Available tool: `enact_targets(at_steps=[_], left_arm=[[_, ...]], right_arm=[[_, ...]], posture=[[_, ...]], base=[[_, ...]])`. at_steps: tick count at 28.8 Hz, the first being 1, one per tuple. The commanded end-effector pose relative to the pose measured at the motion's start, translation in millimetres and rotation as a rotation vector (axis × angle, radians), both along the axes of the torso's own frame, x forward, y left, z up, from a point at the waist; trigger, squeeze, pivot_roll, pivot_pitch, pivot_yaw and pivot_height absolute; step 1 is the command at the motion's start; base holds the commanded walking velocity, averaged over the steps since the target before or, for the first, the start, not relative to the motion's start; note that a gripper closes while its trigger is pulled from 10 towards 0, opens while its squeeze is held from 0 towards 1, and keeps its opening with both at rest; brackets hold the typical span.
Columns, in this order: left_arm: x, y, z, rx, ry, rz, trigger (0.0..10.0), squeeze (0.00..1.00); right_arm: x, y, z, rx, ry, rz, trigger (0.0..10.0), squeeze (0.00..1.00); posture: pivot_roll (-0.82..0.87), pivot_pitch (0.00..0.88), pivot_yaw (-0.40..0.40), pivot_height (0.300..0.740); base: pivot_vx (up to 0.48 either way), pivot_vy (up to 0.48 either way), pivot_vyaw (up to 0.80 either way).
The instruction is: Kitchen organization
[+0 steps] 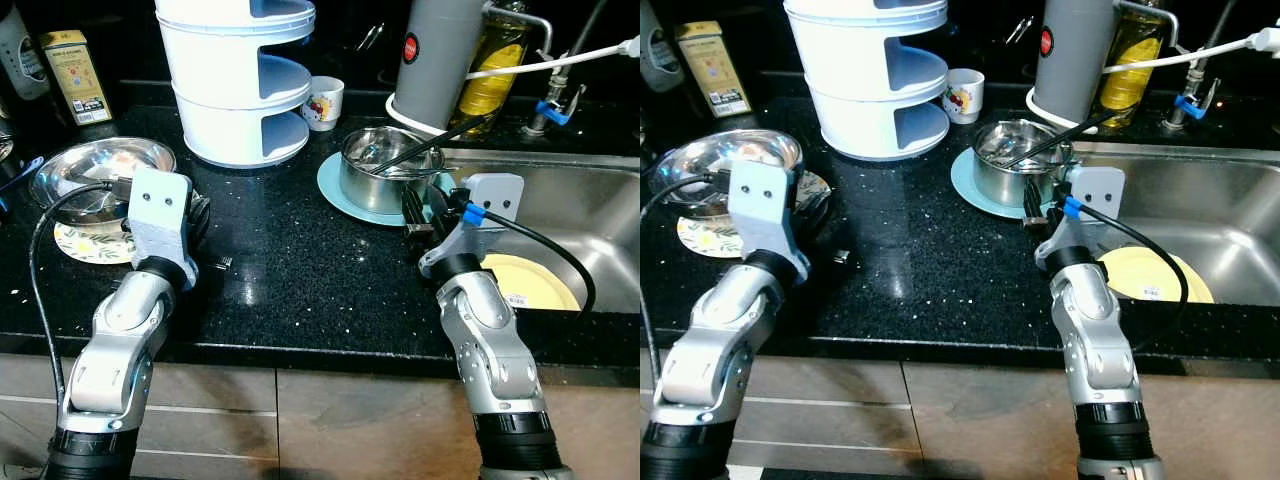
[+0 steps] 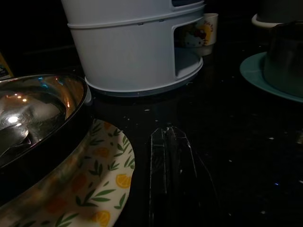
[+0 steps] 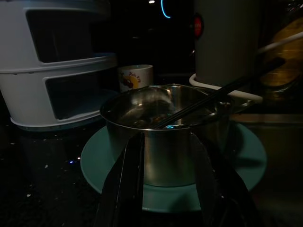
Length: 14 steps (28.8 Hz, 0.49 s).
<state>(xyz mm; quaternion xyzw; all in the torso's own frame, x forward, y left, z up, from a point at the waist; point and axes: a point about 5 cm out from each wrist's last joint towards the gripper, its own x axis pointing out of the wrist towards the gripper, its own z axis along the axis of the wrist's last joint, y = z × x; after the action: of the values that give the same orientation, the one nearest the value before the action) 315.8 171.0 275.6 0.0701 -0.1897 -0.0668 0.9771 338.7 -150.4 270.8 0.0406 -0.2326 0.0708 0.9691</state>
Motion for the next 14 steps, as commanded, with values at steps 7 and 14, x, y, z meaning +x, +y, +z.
enact_targets(at_steps=[7, 14], left_arm=[[-3.1, -1.7, -2.6, -0.007, 0.023, -0.026, 10.0, 0.00], [-6.9, 5.5, 0.8, 0.060, 0.060, -0.023, 10.0, 0.00]], right_arm=[[-1.5, 2.5, 1.3, -0.023, 0.009, 0.043, 10.0, 0.00], [-3.7, 5.7, 8.3, -0.056, 0.009, 0.182, 10.0, 0.00]], posture=[[0.03, 0.218, 0.001, 0.740], [0.03, 0.223, -0.001, 0.740]], base=[[0.000, 0.000, 0.00], [0.000, 0.000, 0.00]])
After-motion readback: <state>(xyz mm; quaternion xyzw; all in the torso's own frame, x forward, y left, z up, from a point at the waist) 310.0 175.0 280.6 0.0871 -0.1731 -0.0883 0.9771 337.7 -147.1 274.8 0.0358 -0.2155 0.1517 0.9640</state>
